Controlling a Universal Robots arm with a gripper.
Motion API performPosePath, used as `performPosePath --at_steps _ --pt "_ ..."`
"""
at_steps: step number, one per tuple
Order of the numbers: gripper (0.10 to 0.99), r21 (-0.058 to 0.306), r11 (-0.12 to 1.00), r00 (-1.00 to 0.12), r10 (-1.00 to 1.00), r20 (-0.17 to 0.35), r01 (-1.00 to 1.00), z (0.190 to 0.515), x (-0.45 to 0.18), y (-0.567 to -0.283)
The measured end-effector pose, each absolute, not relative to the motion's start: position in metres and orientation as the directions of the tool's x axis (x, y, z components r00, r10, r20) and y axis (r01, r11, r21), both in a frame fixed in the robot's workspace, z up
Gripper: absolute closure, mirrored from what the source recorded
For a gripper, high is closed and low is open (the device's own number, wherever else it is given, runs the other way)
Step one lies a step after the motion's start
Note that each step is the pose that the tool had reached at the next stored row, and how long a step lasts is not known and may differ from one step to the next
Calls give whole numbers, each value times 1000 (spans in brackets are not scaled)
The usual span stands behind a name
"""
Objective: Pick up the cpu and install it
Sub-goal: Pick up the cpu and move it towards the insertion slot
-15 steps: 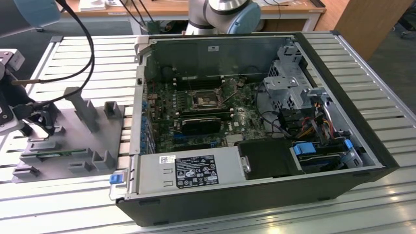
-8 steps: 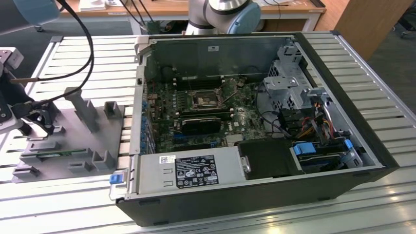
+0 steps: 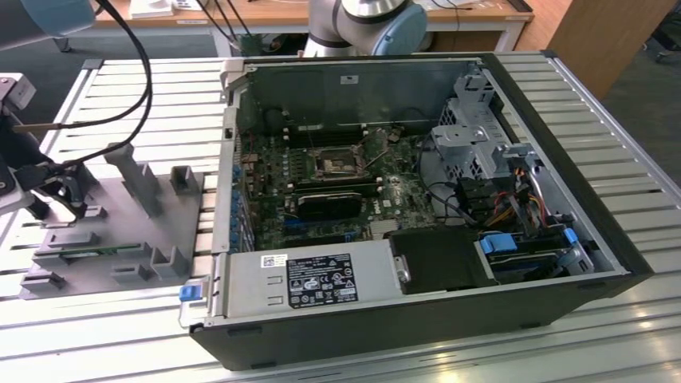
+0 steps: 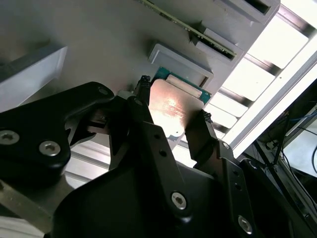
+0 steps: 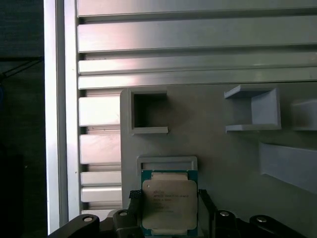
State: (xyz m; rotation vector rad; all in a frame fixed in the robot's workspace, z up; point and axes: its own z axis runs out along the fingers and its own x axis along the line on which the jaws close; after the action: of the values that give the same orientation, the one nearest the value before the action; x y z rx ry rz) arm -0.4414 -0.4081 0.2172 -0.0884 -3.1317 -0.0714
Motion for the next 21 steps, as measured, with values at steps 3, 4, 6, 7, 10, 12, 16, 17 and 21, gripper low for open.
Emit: performPosePath --at_steps 3,4,6,7,10,12,16,17,21 --pt "549 45 997 -998 56 9 57 219 -441 -408" --pt "549 45 997 -998 56 9 57 219 -441 -408" --pt "549 45 997 -998 56 9 57 220 -441 -408" --pt "549 45 997 -998 56 9 57 221 -441 -408" --pt "549 46 997 -998 56 9 57 223 -441 -408" --pt "549 46 997 -998 56 9 57 225 -441 -408" --pt "549 46 997 -998 56 9 57 226 -441 -408" --pt "549 46 997 -998 56 9 57 226 -441 -408" --pt "549 46 997 -998 56 9 57 228 -441 -408"
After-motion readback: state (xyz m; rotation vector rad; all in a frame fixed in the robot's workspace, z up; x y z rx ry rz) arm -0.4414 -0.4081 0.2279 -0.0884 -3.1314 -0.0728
